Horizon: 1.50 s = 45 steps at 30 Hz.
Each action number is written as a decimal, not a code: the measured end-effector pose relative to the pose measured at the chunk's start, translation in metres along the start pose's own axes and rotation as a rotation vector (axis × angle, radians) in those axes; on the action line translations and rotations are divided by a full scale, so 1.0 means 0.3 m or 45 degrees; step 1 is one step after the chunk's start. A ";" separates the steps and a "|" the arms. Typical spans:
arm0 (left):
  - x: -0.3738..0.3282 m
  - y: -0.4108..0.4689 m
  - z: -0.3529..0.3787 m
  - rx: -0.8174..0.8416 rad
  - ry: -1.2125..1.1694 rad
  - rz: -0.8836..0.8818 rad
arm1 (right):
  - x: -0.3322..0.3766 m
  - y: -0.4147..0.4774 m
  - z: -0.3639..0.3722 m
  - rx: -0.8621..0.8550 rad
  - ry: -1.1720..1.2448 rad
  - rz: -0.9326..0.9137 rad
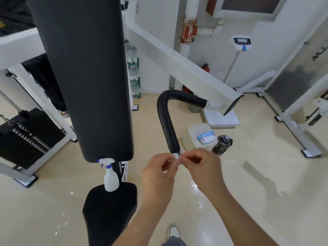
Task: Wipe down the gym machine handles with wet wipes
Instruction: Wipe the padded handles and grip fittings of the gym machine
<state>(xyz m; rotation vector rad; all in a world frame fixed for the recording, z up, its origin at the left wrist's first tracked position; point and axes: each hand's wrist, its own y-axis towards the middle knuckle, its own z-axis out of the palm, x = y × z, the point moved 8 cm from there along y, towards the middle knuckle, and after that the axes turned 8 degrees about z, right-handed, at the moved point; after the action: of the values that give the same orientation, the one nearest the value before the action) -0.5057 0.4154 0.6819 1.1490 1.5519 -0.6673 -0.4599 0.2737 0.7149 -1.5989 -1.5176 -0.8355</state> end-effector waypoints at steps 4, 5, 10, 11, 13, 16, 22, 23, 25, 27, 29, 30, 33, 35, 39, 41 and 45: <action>0.013 0.028 0.005 -0.125 -0.117 -0.198 | 0.026 0.086 0.010 0.076 0.109 0.061; 0.018 0.039 0.003 -0.153 -0.135 -0.239 | 0.023 0.110 0.016 0.093 0.157 0.082; 0.031 -0.018 0.012 -0.189 -0.089 -0.322 | -0.010 0.062 0.018 0.282 0.063 -0.025; 0.032 -0.031 0.016 -0.206 -0.087 -0.336 | -0.015 0.070 0.020 0.321 0.062 -0.025; 0.026 -0.017 0.016 -0.280 -0.106 -0.341 | 0.000 0.125 0.029 0.334 0.075 -0.069; 0.007 0.036 0.003 -0.396 -0.126 -0.323 | 0.040 0.179 0.045 0.328 0.127 -0.222; -0.025 -0.029 0.024 -0.423 0.002 -0.269 | 0.003 0.143 0.059 0.562 -0.041 -0.430; -0.021 -0.020 0.021 -0.445 -0.022 -0.283 | 0.021 0.148 0.064 0.565 -0.075 -0.500; -0.022 0.005 0.014 -0.473 -0.080 -0.289 | 0.063 0.150 0.077 0.581 -0.163 -0.643; -0.037 0.011 0.013 -0.483 -0.091 -0.269 | 0.063 0.150 0.084 0.661 -0.190 -0.666; -0.041 -0.013 0.015 -0.504 -0.159 -0.277 | 0.056 0.145 0.080 0.735 -0.167 -0.664; -0.041 -0.026 0.015 -0.518 -0.200 -0.282 | 0.059 0.147 0.077 0.744 -0.149 -0.682; -0.022 -0.046 0.009 -0.576 -0.304 -0.310 | 0.089 0.164 0.084 0.744 -0.125 -0.766; -0.007 -0.049 0.007 -0.622 -0.336 -0.349 | 0.116 0.163 0.104 0.817 -0.189 -0.864; -0.019 -0.052 0.022 -0.604 -0.211 -0.350 | 0.153 0.191 0.112 0.813 -0.231 -0.977; -0.029 -0.056 0.023 -0.584 -0.169 -0.322 | 0.147 0.194 0.099 0.731 -0.155 -0.945; -0.076 -0.062 0.026 -0.463 0.029 -0.192 | 0.095 0.110 0.090 0.805 -0.182 -0.977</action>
<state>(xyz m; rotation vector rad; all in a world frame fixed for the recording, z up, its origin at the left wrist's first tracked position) -0.5195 0.3940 0.6984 0.7760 1.7075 -0.4451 -0.4259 0.3112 0.7233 -0.6106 -2.2581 -0.5262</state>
